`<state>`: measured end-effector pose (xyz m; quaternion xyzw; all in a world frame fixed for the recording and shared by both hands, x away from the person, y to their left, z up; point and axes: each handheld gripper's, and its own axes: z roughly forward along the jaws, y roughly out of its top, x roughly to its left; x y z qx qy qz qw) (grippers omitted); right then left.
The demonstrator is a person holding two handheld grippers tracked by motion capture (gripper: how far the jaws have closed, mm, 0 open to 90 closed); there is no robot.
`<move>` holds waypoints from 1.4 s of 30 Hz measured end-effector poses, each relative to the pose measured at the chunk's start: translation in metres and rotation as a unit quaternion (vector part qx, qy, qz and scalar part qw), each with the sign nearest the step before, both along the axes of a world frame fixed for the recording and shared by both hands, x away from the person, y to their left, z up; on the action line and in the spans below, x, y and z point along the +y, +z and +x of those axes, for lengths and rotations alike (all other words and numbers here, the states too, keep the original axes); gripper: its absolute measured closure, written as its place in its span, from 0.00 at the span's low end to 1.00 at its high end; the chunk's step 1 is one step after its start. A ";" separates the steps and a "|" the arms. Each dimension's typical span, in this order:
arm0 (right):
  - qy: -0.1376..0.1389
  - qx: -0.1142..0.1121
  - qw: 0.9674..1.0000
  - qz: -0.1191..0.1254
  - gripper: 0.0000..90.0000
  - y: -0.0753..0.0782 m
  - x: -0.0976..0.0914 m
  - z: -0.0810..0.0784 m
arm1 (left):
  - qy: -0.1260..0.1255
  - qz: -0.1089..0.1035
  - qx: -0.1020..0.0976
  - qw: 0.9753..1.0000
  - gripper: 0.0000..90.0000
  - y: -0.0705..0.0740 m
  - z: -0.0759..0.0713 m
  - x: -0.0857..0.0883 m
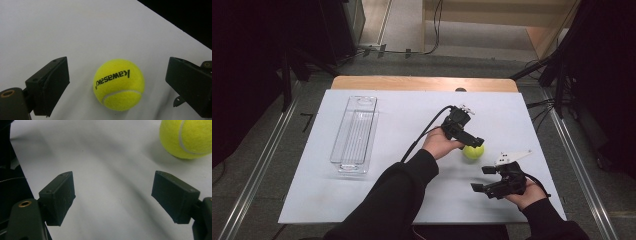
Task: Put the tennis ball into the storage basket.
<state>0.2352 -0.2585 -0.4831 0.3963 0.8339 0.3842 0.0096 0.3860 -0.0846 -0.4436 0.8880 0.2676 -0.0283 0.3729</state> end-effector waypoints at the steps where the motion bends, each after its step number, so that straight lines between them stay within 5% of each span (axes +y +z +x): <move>1: 0.000 0.000 1.000 0.000 0.19 0.000 0.000 0.000 | 0.001 0.000 0.000 1.000 0.06 -0.001 0.000 -0.001; 42: 0.003 -0.002 1.000 -0.001 0.19 0.000 0.000 0.000 | -0.016 0.052 0.029 0.998 0.07 -0.045 -0.005 -0.022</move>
